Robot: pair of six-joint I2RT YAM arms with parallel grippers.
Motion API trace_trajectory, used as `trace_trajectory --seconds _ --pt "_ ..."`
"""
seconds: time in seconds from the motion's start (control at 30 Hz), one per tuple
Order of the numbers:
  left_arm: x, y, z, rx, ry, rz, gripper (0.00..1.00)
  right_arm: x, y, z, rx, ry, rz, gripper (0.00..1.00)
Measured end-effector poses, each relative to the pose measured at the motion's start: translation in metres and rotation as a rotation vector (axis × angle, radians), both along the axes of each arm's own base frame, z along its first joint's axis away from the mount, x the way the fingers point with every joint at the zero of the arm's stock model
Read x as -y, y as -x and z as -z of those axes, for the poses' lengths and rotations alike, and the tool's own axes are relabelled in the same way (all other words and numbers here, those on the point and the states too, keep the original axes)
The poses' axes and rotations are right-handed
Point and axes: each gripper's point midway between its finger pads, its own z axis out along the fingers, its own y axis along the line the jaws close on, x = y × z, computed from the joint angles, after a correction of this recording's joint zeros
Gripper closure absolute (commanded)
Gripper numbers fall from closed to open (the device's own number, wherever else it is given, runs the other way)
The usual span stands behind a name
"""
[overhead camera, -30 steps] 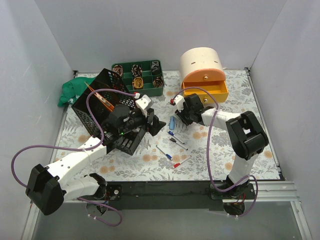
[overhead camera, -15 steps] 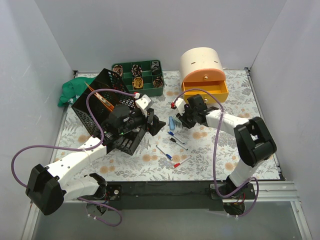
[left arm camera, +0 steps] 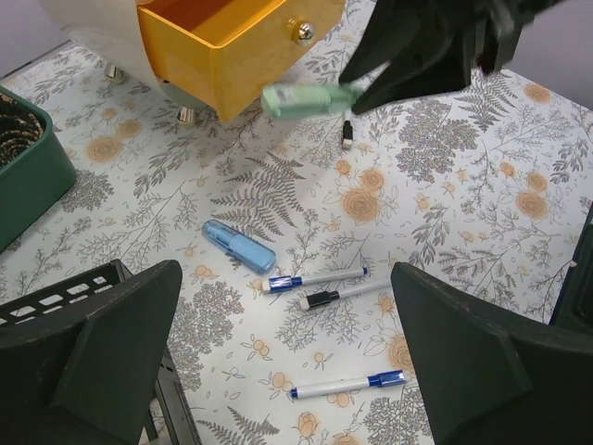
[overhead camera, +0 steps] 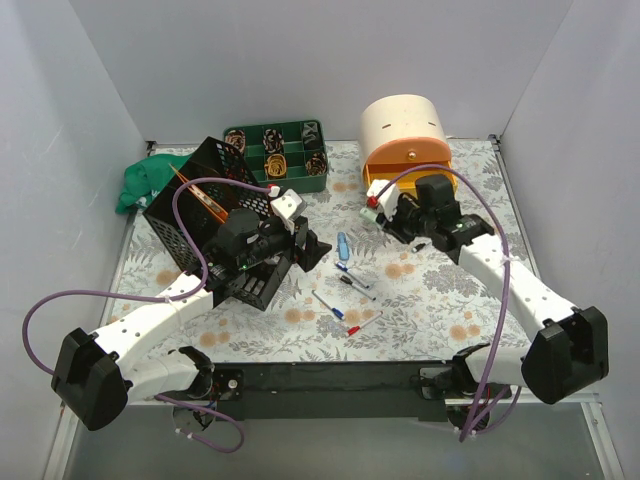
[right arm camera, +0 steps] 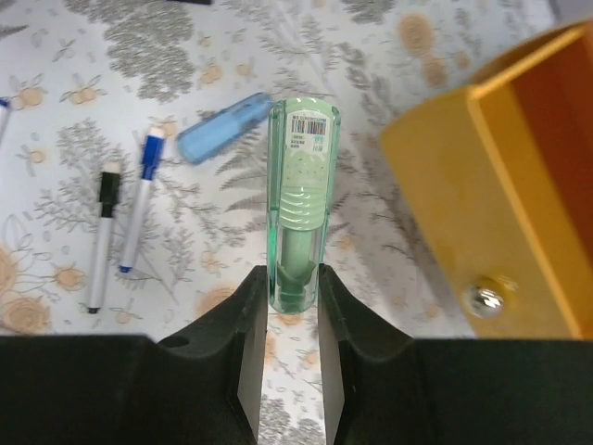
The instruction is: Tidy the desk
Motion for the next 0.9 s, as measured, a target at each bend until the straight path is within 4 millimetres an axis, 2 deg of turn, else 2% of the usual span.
trace_trajectory --seconds 0.07,0.27,0.37,0.47,0.67,0.7,0.8,0.9 --pt "0.0 0.0 0.0 0.0 0.0 0.0 0.02 0.012 -0.013 -0.018 0.036 -0.005 0.033 0.91" --pt "0.0 0.0 0.001 -0.001 -0.001 0.0 0.02 0.065 -0.063 -0.084 0.187 -0.001 0.168 0.89" --pt "0.0 0.0 0.001 -0.001 -0.001 0.0 0.02 0.081 -0.081 -0.099 0.227 0.033 0.187 0.88" --pt "0.0 0.0 0.001 -0.001 -0.001 0.0 0.02 0.086 -0.096 -0.096 0.227 0.084 0.166 0.88" --pt "0.0 0.0 0.001 -0.001 -0.001 0.0 0.02 0.087 -0.115 -0.071 0.168 0.167 0.114 0.81" --pt "0.0 0.0 0.001 -0.001 -0.001 0.0 0.02 0.087 -0.117 -0.069 0.162 0.174 0.111 0.73" --pt "0.0 0.0 0.001 -0.001 -0.001 0.0 0.02 0.086 -0.125 -0.063 0.146 0.19 0.102 0.61" --pt "0.0 0.0 0.001 -0.001 -0.001 0.001 0.02 0.086 -0.133 -0.059 0.136 0.201 0.106 0.52"
